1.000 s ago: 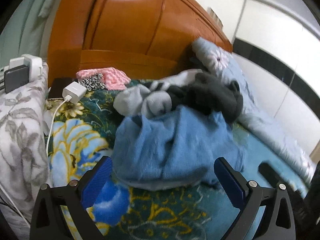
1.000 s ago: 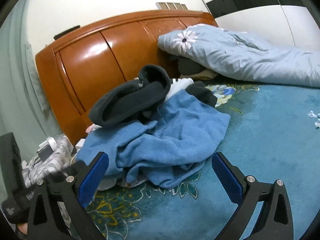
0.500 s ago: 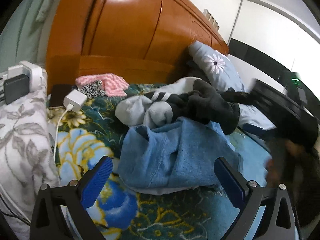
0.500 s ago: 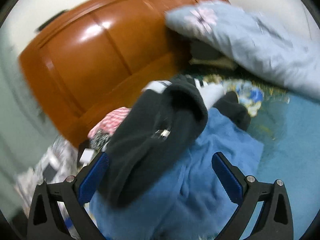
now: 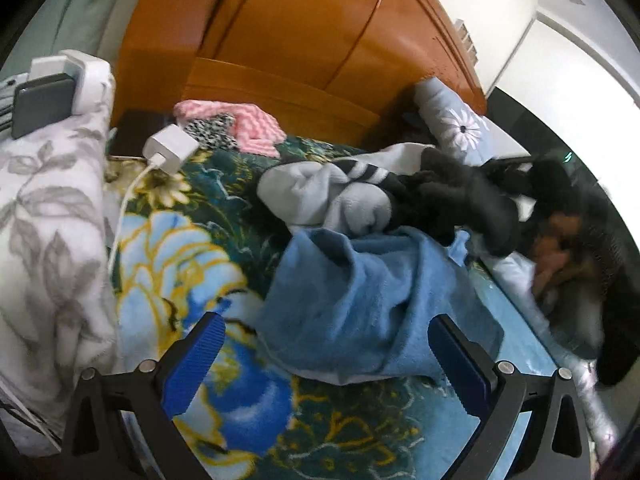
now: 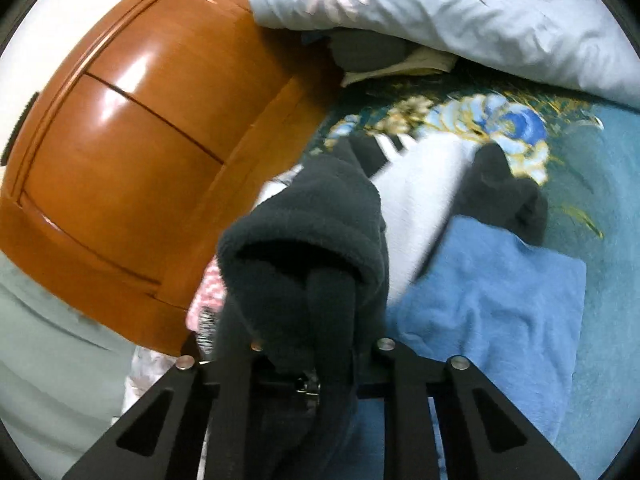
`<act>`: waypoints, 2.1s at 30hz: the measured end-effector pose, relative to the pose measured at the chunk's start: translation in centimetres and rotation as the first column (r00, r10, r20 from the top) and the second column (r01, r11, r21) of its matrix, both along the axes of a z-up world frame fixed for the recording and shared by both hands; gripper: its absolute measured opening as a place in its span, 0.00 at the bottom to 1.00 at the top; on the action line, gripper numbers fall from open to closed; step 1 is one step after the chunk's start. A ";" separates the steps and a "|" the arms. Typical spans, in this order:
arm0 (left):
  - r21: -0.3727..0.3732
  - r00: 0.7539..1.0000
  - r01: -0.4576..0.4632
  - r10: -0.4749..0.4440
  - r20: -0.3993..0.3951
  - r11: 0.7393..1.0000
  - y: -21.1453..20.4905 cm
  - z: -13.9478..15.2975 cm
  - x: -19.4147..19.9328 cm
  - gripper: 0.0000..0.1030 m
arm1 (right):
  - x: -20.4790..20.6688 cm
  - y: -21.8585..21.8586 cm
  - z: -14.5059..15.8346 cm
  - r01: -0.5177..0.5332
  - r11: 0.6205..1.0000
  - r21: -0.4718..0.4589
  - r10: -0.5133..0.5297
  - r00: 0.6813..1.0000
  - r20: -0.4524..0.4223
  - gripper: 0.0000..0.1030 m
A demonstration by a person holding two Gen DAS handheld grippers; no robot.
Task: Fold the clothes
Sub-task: 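Lift the black hoodie up out of the pile with the right gripper, then lower the hoodie onto the open bed sheet with the right gripper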
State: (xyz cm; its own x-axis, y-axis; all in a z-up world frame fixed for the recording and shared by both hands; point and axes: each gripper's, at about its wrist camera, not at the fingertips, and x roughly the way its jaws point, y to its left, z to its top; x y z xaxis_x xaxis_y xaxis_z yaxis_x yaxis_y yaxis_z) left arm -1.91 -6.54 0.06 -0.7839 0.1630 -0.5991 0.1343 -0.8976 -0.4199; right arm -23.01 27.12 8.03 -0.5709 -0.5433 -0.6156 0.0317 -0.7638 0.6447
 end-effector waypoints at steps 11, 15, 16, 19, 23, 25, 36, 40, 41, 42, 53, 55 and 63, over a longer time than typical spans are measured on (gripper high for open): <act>-0.062 0.999 0.038 -0.040 -0.034 0.997 1.4 0.7 0.2 1.00 | 1.9 -2.3 19.9 -0.085 0.991 -0.100 0.050 0.948 -0.313 0.17; -0.091 0.994 0.020 -0.030 -0.110 0.996 1.2 2.1 1.5 1.00 | 4.8 -0.8 24.5 -0.097 0.983 -0.157 0.028 0.918 -0.395 0.17; -0.084 0.990 0.010 -0.021 -0.138 0.996 0.9 2.5 2.2 1.00 | 6.0 -0.2 25.6 -0.097 0.982 -0.163 0.020 0.908 -0.418 0.17; -0.047 0.979 0.007 -0.016 -0.203 0.999 0.2 3.7 3.8 1.00 | 10.3 2.4 30.0 -0.070 0.981 -0.178 -0.025 0.877 -0.479 0.17; -0.054 0.975 0.049 -0.059 -0.213 0.997 0.9 4.6 5.3 1.00 | 16.0 6.5 35.3 -0.069 0.983 -0.168 -0.044 0.805 -0.591 0.16; -0.068 0.975 0.074 -0.087 -0.205 0.995 1.5 4.8 6.0 1.00 | 18.6 8.3 37.1 -0.065 0.986 -0.152 -0.045 0.776 -0.629 0.16; -0.100 0.952 0.226 -0.241 -0.188 0.969 5.1 7.0 9.1 1.00 | 34.4 22.8 40.5 0.067 0.995 -0.069 -0.096 0.688 -0.719 0.16; -0.161 0.939 0.270 -0.297 -0.174 0.949 7.7 7.4 9.8 1.00 | 37.7 27.1 38.5 0.200 0.980 0.011 -0.139 0.717 -0.683 0.17; -0.167 0.937 0.277 -0.305 -0.171 0.946 8.3 7.4 9.9 1.00 | 38.1 28.1 37.4 0.243 0.969 0.042 -0.155 0.734 -0.662 0.17; -0.173 0.935 0.285 -0.313 -0.167 0.943 8.8 7.4 10.1 1.00 | 38.5 29.2 36.3 0.284 0.956 0.074 -0.173 0.749 -0.640 0.17; -0.259 0.956 0.286 -0.293 0.009 0.923 11.7 4.3 5.9 1.00 | 36.9 32.3 7.9 0.256 0.922 0.291 -0.214 0.962 -0.171 0.20; -0.307 0.951 0.303 -0.307 0.037 0.902 13.2 3.5 5.1 1.00 | 36.7 31.4 4.5 0.226 0.936 0.271 -0.197 0.972 -0.130 0.23; -0.277 0.917 0.395 -0.393 0.067 0.876 16.6 2.8 4.9 1.00 | 42.0 27.8 1.8 0.164 0.846 0.507 -0.097 0.983 -0.156 0.75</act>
